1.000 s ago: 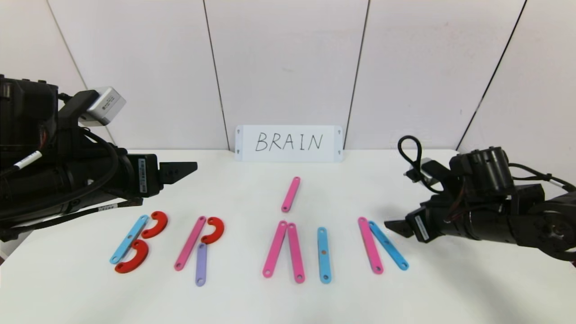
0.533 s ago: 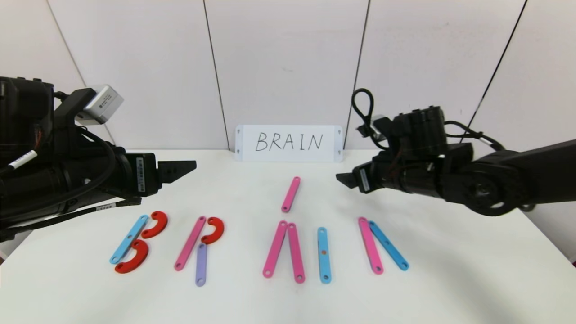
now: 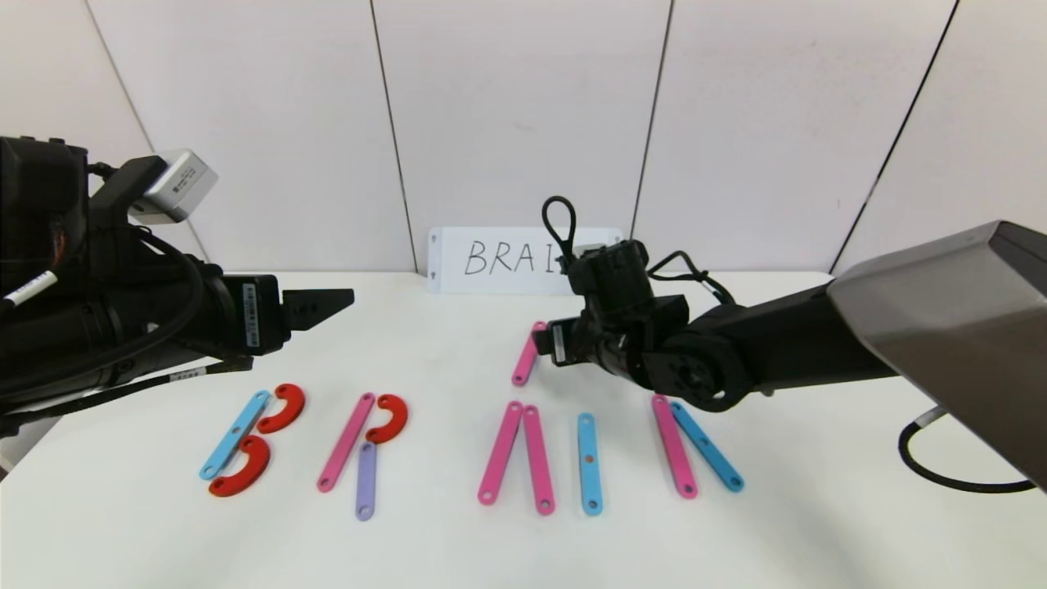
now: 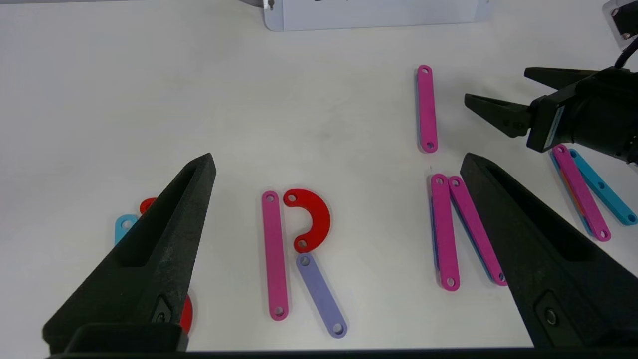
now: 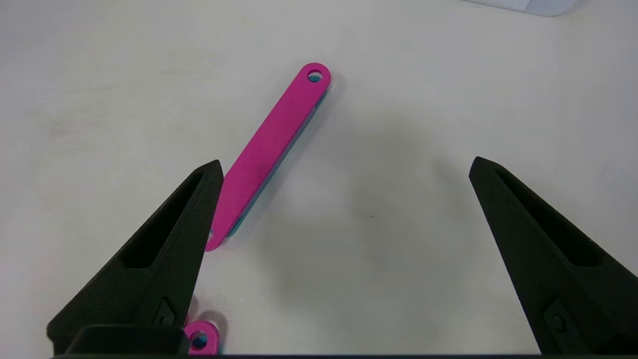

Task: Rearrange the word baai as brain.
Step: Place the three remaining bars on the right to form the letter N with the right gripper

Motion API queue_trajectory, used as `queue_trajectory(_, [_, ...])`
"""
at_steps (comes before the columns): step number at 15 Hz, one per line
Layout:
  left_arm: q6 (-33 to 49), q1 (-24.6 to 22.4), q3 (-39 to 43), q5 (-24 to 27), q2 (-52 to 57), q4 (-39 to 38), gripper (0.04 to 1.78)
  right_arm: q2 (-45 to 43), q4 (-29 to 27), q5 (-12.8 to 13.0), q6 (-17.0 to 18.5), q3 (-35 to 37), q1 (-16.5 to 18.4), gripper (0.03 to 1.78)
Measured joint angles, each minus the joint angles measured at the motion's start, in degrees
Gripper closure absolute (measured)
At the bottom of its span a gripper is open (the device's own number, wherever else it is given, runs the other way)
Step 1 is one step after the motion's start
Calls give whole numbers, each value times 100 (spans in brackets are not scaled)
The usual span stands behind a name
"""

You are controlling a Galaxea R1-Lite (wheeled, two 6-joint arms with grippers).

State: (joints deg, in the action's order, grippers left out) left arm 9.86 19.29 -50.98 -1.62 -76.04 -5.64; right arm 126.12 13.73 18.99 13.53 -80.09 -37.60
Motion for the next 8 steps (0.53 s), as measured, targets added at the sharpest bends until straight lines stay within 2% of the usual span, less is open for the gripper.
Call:
queue_trajectory(2, [0,0,0,0,6,0,10,177,-56,74,-9,-251,-55,8])
queue_trajectory(4, [-2,0,0,0,22,5,10,334,-340,107,0,-651,-105,8])
queue_trajectory(6, [-72,0,10,-2,35,6,10,518,-662,276,5,-1047,-168,8])
queue_trajectory(8, [-94,0,22,0,57,6,10,697,-841,339,0,-1321,-289,8])
